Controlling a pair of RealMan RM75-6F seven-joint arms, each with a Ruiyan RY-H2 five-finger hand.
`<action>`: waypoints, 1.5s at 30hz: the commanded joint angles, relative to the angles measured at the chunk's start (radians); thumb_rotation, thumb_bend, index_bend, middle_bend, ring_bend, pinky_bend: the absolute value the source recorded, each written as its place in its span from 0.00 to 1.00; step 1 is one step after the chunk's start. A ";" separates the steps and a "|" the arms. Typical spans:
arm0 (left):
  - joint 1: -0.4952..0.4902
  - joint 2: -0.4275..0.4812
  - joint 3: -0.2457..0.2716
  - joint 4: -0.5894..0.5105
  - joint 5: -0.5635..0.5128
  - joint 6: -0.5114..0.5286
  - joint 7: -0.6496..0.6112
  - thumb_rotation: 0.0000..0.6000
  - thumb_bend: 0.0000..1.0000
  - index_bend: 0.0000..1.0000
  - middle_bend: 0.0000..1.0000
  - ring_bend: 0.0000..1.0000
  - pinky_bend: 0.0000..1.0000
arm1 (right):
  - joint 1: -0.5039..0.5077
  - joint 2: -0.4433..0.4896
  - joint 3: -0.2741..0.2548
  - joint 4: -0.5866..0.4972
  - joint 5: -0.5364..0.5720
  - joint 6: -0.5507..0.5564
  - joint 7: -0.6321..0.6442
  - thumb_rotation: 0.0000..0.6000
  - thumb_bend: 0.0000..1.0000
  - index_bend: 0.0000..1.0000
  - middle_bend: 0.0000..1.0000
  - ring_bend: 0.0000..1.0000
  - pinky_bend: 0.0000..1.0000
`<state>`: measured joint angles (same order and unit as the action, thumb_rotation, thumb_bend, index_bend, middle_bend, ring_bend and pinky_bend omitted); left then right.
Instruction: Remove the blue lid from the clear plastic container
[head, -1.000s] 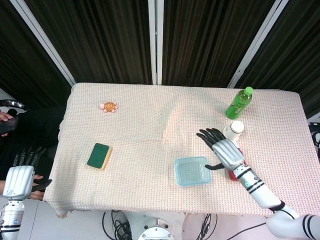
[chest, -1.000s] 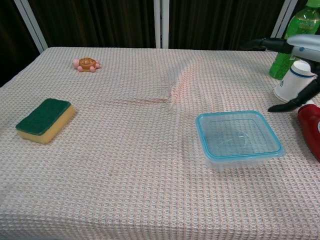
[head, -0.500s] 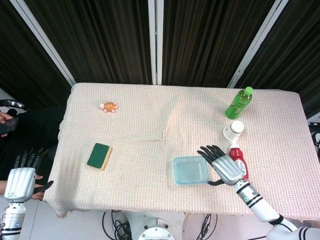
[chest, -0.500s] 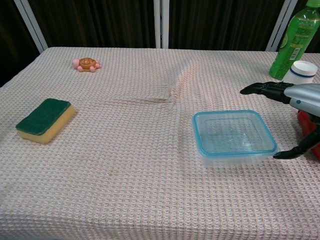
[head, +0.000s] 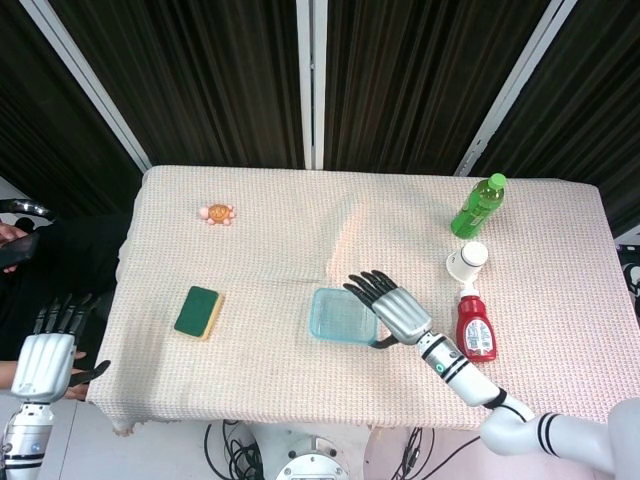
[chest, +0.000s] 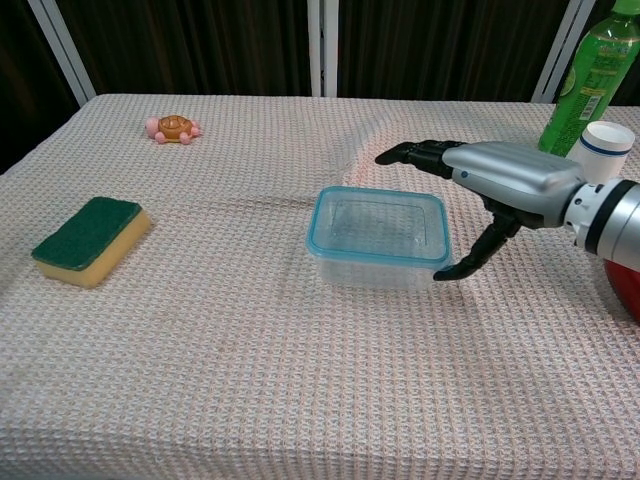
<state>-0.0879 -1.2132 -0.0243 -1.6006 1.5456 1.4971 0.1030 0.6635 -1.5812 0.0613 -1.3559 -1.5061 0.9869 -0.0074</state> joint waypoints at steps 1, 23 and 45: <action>-0.037 0.005 -0.010 -0.010 0.037 -0.023 0.014 1.00 0.05 0.14 0.10 0.00 0.05 | 0.014 -0.019 0.019 0.017 0.015 -0.008 0.006 1.00 0.00 0.00 0.00 0.00 0.00; -0.673 -0.202 -0.237 -0.202 -0.133 -0.718 0.192 1.00 0.04 0.05 0.05 0.00 0.02 | -0.345 0.375 -0.037 -0.250 0.010 0.476 0.046 1.00 0.00 0.00 0.00 0.00 0.00; -1.071 -0.459 -0.254 -0.147 -1.094 -0.540 0.725 1.00 0.03 0.01 0.01 0.00 0.01 | -0.359 0.355 -0.024 -0.230 -0.042 0.433 0.078 1.00 0.00 0.00 0.00 0.00 0.00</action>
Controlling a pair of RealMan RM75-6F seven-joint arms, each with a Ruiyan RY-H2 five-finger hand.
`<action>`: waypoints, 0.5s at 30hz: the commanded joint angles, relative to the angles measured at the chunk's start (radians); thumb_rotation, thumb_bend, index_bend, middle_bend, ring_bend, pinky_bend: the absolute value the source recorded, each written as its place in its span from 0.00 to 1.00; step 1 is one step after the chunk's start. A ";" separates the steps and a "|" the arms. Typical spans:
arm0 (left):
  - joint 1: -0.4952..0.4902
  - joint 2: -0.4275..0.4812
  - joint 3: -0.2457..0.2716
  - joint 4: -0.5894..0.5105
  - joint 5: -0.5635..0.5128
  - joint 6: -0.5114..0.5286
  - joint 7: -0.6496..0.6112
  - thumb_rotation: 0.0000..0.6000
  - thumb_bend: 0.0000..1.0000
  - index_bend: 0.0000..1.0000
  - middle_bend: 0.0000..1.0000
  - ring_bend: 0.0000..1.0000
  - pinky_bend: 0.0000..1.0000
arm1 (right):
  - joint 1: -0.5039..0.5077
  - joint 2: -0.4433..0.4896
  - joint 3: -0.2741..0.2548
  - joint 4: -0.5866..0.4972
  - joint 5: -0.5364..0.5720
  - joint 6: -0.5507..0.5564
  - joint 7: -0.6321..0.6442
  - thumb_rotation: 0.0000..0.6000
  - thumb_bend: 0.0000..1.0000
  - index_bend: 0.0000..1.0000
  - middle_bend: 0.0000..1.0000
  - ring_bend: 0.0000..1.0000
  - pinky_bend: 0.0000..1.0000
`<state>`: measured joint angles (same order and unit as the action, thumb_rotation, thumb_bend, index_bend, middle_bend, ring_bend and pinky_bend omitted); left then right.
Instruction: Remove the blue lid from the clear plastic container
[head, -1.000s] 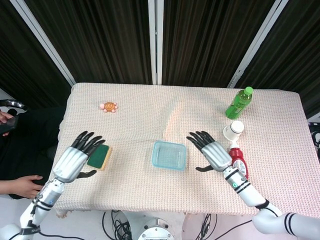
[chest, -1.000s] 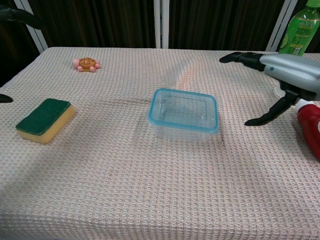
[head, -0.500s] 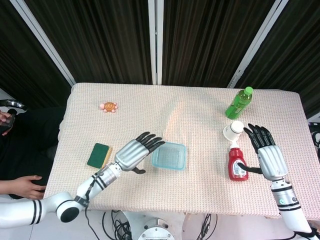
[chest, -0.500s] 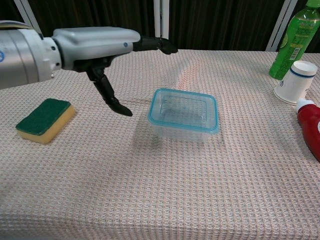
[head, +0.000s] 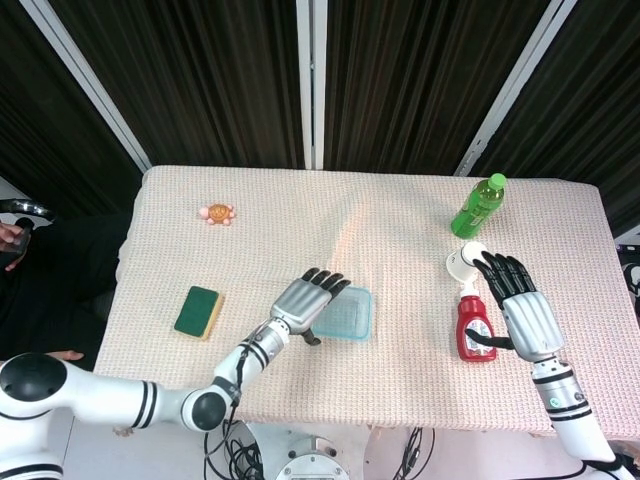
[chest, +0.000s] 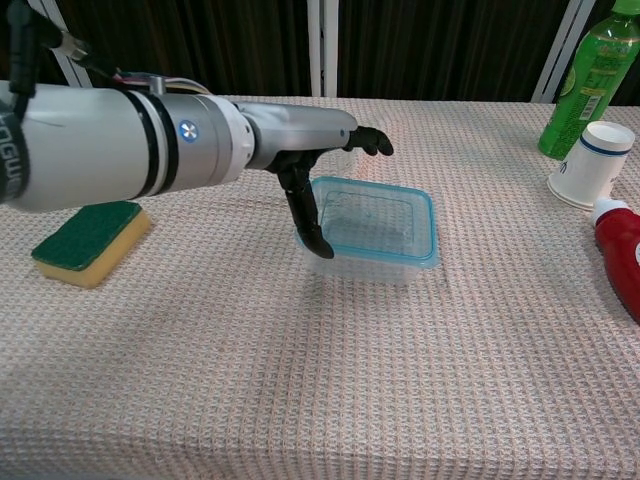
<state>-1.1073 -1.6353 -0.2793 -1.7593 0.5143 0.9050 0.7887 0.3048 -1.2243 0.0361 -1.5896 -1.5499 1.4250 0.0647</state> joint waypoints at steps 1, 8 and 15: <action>-0.062 -0.044 0.003 0.017 -0.079 0.064 0.044 1.00 0.03 0.01 0.01 0.00 0.01 | -0.001 -0.003 0.002 0.007 0.004 -0.009 0.010 1.00 0.00 0.00 0.00 0.00 0.00; -0.113 -0.082 0.010 0.067 -0.181 0.121 0.079 1.00 0.03 0.01 0.01 0.00 0.02 | -0.003 -0.012 0.003 0.016 -0.004 -0.021 0.017 1.00 0.00 0.00 0.00 0.00 0.00; -0.133 -0.071 0.015 0.058 -0.241 0.116 0.081 1.00 0.03 0.01 0.01 0.00 0.02 | -0.005 -0.016 0.002 0.021 -0.008 -0.035 0.024 1.00 0.00 0.00 0.00 0.00 0.00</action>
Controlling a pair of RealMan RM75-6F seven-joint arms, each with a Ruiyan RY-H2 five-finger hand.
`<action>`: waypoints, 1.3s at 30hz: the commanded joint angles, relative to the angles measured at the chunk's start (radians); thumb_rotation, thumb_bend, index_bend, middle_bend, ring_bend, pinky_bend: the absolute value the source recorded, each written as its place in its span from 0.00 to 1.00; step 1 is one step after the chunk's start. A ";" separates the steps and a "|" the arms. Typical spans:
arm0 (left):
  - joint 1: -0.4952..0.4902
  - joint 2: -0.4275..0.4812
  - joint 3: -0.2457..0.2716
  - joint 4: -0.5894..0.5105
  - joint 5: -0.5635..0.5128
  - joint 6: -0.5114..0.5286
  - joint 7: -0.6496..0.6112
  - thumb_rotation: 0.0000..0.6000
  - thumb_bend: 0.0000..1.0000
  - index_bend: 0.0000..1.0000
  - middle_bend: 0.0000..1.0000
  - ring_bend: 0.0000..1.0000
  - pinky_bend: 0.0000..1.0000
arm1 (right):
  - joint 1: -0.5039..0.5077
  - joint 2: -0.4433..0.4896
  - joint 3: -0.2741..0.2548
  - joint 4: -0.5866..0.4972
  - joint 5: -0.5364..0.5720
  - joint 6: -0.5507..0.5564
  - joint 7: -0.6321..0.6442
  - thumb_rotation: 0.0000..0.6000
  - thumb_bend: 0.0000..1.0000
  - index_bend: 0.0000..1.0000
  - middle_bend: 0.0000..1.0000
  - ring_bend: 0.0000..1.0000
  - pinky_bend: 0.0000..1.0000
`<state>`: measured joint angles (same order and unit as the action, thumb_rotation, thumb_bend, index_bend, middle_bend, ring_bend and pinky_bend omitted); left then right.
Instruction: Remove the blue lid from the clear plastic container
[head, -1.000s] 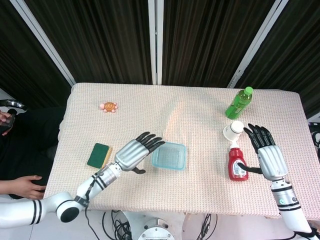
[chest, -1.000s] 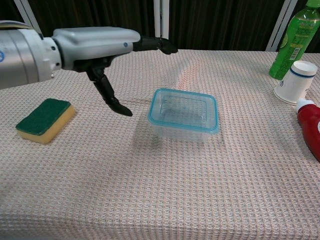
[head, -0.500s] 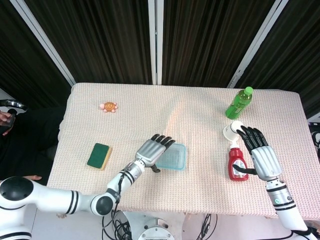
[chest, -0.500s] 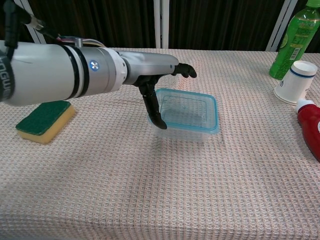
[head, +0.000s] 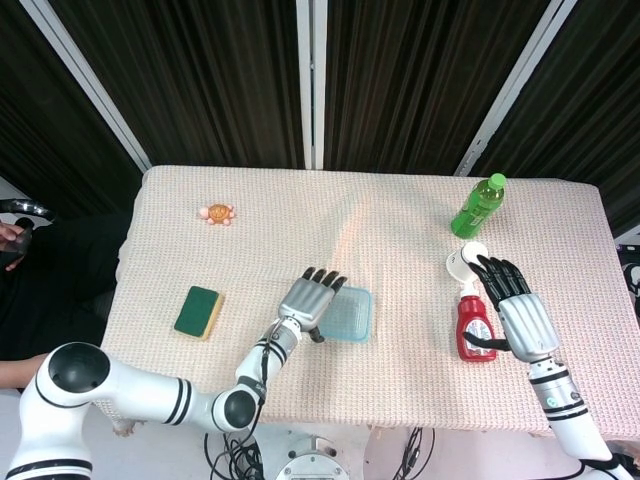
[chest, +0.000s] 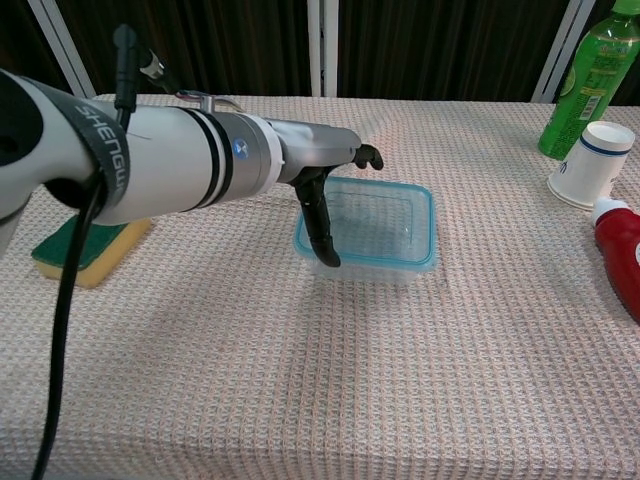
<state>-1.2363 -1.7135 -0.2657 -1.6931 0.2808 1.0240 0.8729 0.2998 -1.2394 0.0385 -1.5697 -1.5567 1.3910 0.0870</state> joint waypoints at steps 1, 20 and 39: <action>-0.003 0.014 0.003 -0.018 -0.008 -0.001 -0.008 1.00 0.03 0.01 0.01 0.00 0.02 | -0.001 -0.002 -0.001 0.003 -0.001 -0.004 0.002 1.00 0.00 0.00 0.00 0.00 0.00; -0.063 -0.008 0.005 0.028 -0.112 0.018 0.016 1.00 0.03 0.01 0.03 0.00 0.05 | -0.003 -0.015 0.000 0.022 -0.012 -0.023 0.021 1.00 0.00 0.00 0.00 0.00 0.00; -0.043 -0.013 0.015 0.070 -0.069 0.027 -0.040 1.00 0.03 0.26 0.34 0.25 0.26 | 0.150 -0.255 0.016 0.139 -0.175 -0.106 0.036 1.00 0.07 0.31 0.37 0.18 0.31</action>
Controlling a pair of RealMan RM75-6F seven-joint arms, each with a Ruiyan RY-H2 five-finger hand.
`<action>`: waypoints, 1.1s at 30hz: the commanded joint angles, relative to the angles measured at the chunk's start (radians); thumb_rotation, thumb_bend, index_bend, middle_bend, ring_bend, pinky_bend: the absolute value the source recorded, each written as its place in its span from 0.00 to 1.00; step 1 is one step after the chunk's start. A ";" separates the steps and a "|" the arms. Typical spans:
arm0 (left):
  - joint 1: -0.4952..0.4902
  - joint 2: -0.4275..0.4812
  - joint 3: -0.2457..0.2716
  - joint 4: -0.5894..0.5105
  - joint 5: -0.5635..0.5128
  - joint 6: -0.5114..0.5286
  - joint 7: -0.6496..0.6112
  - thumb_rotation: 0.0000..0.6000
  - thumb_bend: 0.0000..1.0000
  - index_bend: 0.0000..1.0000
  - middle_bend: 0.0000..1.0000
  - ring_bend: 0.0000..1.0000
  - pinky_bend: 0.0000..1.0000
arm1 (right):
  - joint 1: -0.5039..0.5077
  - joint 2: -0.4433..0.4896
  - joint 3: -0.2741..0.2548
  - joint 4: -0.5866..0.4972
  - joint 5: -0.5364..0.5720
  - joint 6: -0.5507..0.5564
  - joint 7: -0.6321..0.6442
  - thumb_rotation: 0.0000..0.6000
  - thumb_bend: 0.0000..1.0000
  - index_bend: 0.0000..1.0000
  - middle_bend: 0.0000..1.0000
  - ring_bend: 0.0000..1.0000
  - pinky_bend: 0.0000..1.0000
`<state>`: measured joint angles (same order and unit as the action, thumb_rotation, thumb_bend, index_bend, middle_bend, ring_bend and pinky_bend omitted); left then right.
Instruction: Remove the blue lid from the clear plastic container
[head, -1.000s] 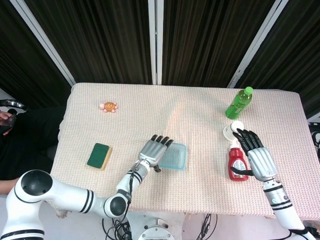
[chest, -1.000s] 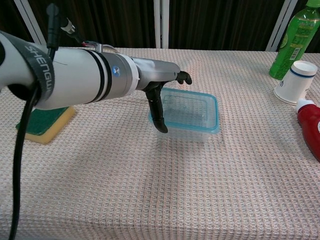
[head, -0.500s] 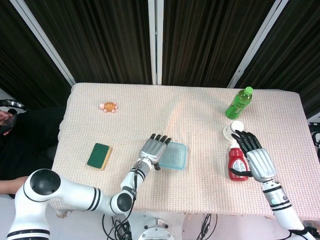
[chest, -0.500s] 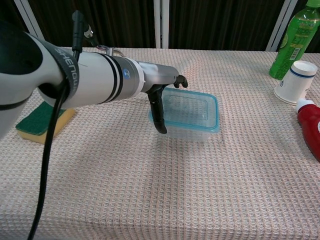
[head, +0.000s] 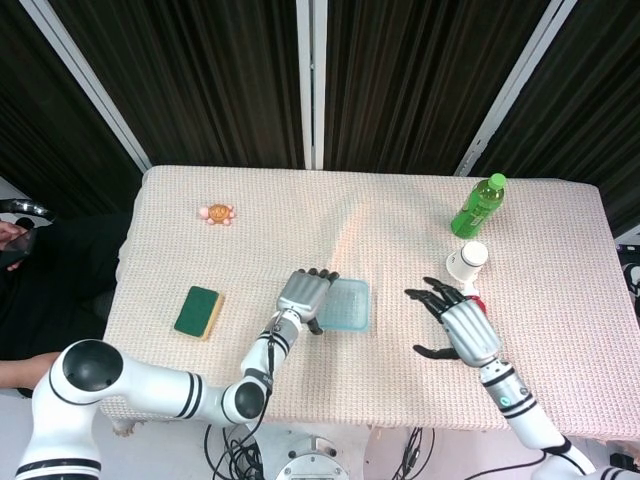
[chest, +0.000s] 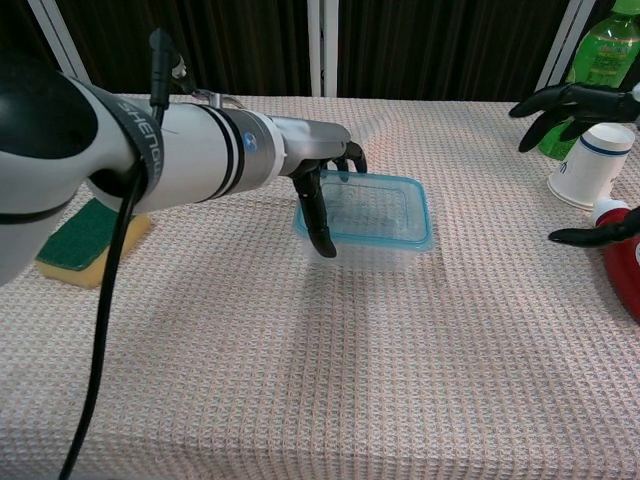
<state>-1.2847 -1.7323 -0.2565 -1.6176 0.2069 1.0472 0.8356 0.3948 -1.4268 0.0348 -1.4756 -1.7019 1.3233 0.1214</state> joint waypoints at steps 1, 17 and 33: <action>0.010 0.009 0.011 -0.008 0.008 0.004 -0.003 1.00 0.03 0.26 0.34 0.25 0.26 | 0.076 -0.094 0.024 0.066 -0.036 -0.056 -0.001 1.00 0.08 0.32 0.37 0.19 0.32; 0.023 0.027 0.031 0.017 0.026 -0.070 -0.028 1.00 0.03 0.27 0.34 0.25 0.25 | 0.184 -0.311 0.030 0.334 -0.045 -0.093 -0.058 1.00 0.08 0.42 0.40 0.19 0.32; 0.019 0.030 0.046 0.032 0.039 -0.095 -0.054 1.00 0.03 0.27 0.34 0.25 0.25 | 0.216 -0.337 0.012 0.402 -0.030 -0.092 -0.099 1.00 0.08 0.42 0.39 0.19 0.31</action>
<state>-1.2656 -1.7020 -0.2107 -1.5848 0.2463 0.9519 0.7814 0.6102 -1.7646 0.0473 -1.0732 -1.7333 1.2317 0.0242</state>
